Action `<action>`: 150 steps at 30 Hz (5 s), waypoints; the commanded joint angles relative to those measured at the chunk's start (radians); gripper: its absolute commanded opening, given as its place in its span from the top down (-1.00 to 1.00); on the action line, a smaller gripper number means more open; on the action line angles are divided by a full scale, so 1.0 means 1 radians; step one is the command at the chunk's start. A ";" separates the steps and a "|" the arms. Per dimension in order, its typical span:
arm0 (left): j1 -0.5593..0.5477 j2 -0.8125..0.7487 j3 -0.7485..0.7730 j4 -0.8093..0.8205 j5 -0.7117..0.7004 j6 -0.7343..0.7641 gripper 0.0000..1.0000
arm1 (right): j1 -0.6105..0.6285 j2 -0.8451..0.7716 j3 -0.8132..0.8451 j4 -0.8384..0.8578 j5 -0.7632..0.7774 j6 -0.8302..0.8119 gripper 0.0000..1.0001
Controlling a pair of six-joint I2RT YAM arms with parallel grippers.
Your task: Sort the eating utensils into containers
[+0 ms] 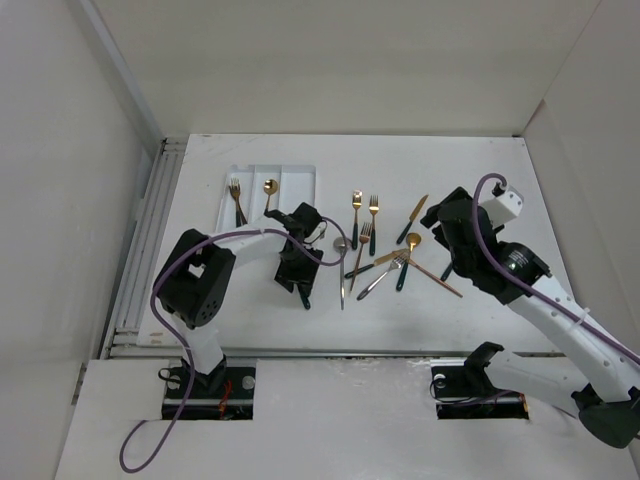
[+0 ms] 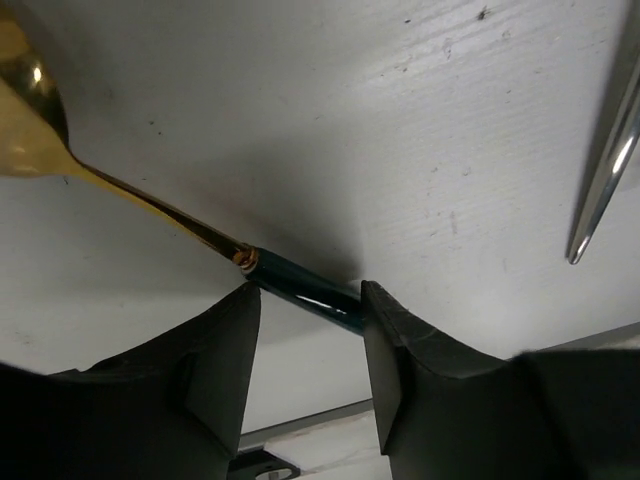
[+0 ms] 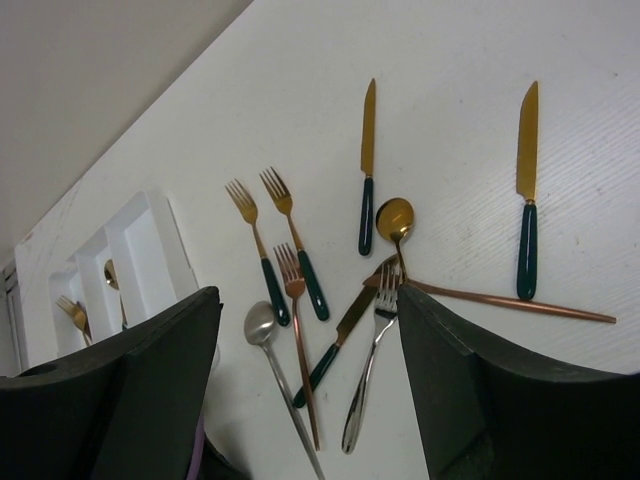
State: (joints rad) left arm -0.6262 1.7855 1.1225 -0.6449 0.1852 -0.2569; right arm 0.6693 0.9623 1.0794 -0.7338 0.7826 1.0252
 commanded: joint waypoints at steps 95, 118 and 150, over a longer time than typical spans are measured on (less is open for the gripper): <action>0.447 -0.069 0.747 -0.053 -0.431 0.272 0.11 | 0.095 1.018 0.294 0.297 -0.608 -0.390 0.53; 0.227 -0.258 0.609 -0.099 0.339 0.508 -0.11 | 0.095 0.644 0.412 0.266 -0.287 -0.315 1.00; 0.112 -0.132 0.683 0.016 0.467 0.426 0.94 | 0.085 0.546 0.524 0.444 -0.506 -0.306 1.00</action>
State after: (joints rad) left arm -0.5114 1.6802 1.7649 -0.7071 0.6361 0.1703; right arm 0.7536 1.5478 1.5948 -0.3580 0.3038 0.7048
